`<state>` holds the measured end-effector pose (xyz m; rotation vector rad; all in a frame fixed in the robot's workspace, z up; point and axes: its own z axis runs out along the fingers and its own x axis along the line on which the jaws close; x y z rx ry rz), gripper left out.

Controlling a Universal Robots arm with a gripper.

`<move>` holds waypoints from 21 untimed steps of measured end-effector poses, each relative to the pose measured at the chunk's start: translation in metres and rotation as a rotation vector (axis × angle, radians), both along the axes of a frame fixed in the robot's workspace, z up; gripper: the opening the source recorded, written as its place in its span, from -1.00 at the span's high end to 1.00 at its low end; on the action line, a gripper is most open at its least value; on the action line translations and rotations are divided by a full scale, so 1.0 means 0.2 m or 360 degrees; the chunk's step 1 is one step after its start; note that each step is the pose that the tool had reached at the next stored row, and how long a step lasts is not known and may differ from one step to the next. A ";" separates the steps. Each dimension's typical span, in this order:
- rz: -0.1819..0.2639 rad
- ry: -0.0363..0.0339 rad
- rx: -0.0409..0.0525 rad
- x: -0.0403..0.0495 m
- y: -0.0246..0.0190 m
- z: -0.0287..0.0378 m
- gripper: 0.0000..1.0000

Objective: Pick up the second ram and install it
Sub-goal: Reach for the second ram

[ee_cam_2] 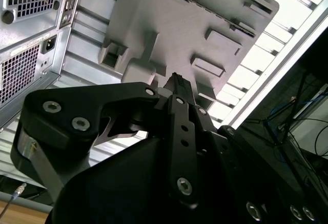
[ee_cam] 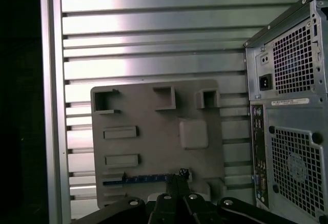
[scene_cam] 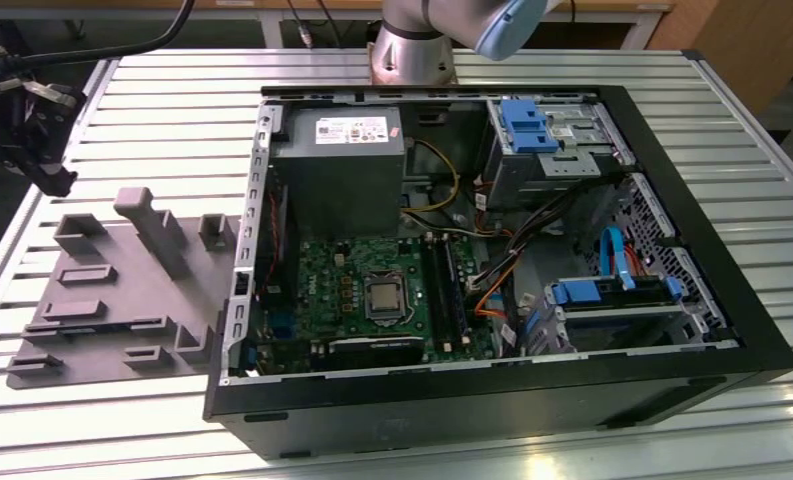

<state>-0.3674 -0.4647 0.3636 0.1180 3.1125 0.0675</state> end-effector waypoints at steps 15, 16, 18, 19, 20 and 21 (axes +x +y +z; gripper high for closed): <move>0.0000 0.0000 0.0000 -0.029 -0.025 -0.008 0.79; 0.0000 0.0000 0.0000 -0.031 -0.026 -0.008 0.79; 0.0000 0.0000 0.0000 -0.035 -0.029 -0.009 0.79; 0.0000 0.0000 0.0000 -0.037 -0.031 -0.010 0.79; 0.0000 0.0000 0.0000 -0.039 -0.032 -0.011 0.79; 0.0000 0.0000 0.0000 -0.041 -0.034 -0.011 0.79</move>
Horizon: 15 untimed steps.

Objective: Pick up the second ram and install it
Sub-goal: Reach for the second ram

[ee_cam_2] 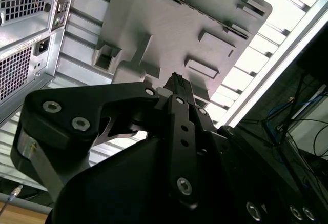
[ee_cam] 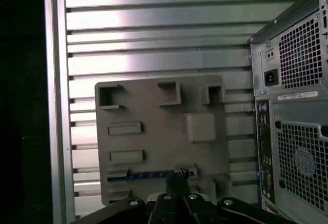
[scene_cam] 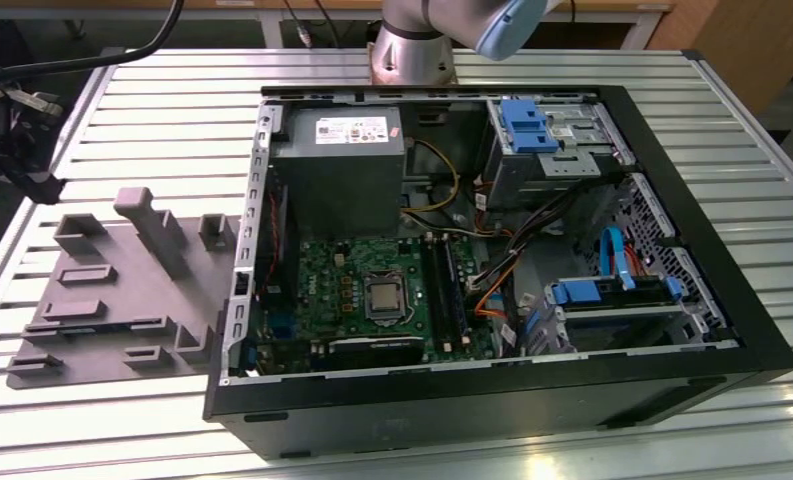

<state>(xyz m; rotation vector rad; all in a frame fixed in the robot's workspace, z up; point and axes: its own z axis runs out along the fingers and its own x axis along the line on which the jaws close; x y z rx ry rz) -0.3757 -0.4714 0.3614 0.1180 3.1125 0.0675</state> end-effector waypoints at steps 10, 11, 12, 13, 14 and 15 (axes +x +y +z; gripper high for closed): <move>0.0000 0.0000 0.0000 -0.023 -0.016 -0.006 0.79; 0.0000 0.0000 0.0000 -0.025 -0.017 -0.006 0.79; 0.0000 0.0000 0.0000 -0.028 -0.019 -0.007 0.79; 0.0000 0.0000 0.0000 -0.030 -0.020 -0.007 0.79; 0.0000 0.0000 0.0000 -0.032 -0.022 -0.008 0.79; 0.0000 0.0000 0.0000 -0.034 -0.024 -0.008 0.79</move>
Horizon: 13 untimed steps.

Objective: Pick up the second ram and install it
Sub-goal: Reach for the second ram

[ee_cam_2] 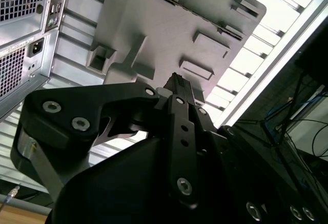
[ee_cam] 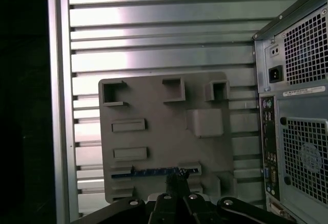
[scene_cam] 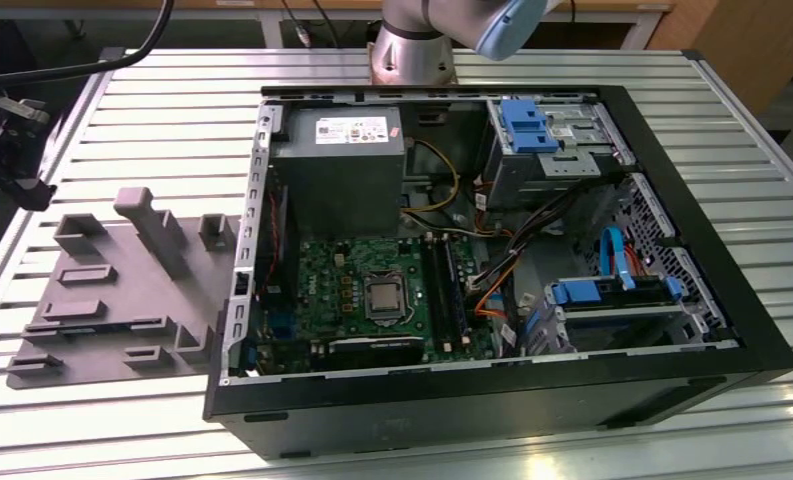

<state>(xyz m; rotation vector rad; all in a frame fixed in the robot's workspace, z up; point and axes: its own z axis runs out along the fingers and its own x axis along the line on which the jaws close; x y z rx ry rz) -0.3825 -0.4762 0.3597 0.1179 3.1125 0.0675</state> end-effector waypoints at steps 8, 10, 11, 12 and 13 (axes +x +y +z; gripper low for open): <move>0.0000 0.0000 0.0000 -0.017 -0.012 -0.005 0.79; 0.0000 0.0000 0.0000 -0.021 -0.015 -0.006 0.79; 0.0000 0.0000 0.0000 -0.023 -0.017 -0.007 0.79; 0.0000 0.0000 0.0000 -0.025 -0.019 -0.008 0.79; 0.0000 0.0000 0.0000 -0.026 -0.022 -0.008 0.79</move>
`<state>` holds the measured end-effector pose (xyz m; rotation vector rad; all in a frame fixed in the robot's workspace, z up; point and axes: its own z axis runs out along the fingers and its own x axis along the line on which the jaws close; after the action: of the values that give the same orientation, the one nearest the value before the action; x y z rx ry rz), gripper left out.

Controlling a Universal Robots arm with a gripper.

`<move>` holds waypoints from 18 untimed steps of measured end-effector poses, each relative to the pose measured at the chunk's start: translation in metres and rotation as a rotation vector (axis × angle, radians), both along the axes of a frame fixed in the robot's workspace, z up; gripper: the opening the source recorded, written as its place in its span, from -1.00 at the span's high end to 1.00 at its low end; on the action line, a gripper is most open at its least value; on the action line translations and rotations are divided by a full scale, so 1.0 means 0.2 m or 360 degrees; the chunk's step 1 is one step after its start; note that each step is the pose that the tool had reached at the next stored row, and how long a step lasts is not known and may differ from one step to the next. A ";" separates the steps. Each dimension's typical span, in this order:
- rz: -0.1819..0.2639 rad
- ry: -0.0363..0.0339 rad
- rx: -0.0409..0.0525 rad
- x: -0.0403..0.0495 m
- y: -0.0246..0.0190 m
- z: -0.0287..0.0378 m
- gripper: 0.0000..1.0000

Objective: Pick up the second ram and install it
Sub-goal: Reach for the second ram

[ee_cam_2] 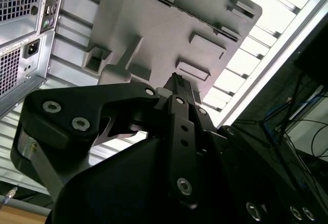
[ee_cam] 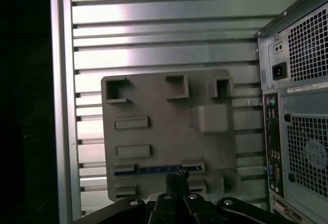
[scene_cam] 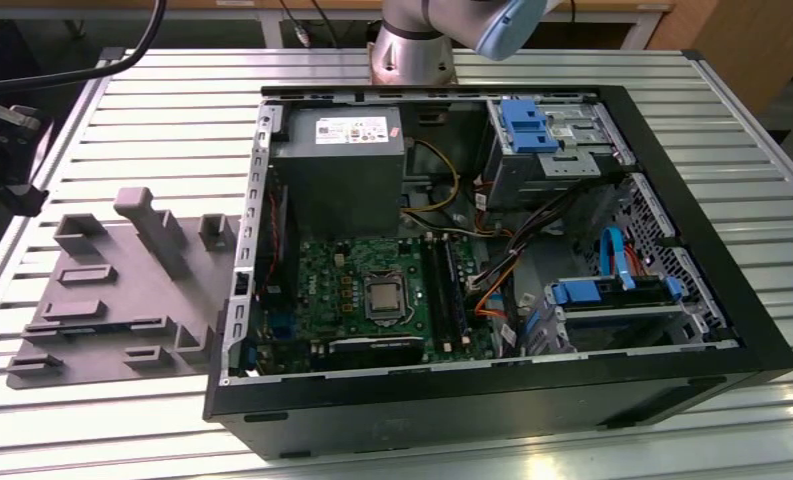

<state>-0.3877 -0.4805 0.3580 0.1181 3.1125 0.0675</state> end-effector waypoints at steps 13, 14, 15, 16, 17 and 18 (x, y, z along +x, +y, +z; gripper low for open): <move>0.0000 0.0000 0.0000 -0.021 -0.025 -0.027 0.79; 0.0000 0.0000 0.0000 -0.023 -0.026 -0.029 0.79; 0.0000 0.0000 0.0000 -0.026 -0.027 -0.032 0.79; 0.0000 0.0000 0.0000 -0.028 -0.028 -0.034 0.79; 0.0000 0.0000 0.0000 -0.030 -0.029 -0.036 0.79; 0.0000 0.0000 0.0000 -0.032 -0.031 -0.038 0.79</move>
<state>-0.3942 -0.4866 0.3505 0.1179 3.1125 0.0674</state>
